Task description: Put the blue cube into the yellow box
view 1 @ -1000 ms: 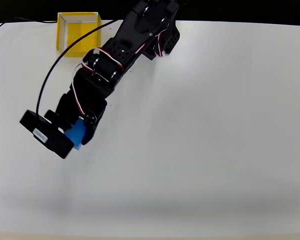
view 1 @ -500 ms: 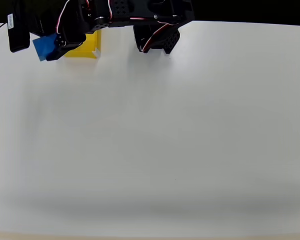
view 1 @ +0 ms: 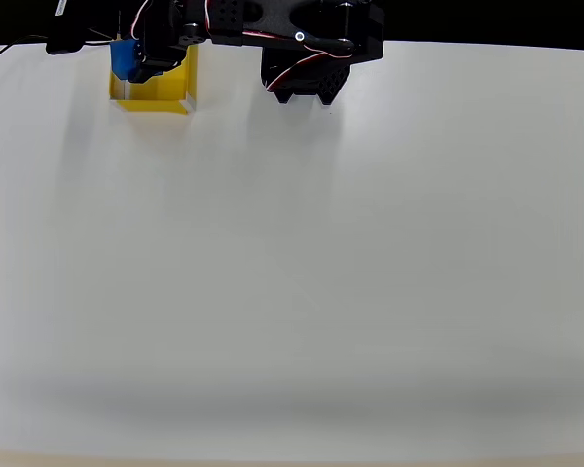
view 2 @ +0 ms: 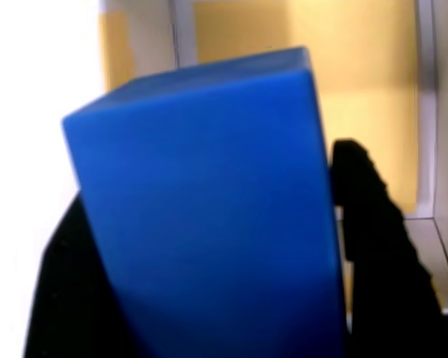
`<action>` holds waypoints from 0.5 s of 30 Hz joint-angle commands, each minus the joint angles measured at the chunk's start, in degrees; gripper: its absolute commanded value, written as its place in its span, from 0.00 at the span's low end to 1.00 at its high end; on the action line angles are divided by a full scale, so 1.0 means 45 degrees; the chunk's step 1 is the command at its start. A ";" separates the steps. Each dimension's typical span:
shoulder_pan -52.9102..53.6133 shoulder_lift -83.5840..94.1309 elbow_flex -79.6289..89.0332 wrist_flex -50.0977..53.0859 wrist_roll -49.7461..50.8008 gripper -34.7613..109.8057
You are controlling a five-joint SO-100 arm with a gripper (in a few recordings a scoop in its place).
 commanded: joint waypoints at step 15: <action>0.0430 -0.0137 0.2773 -0.3281 0.0000 0.34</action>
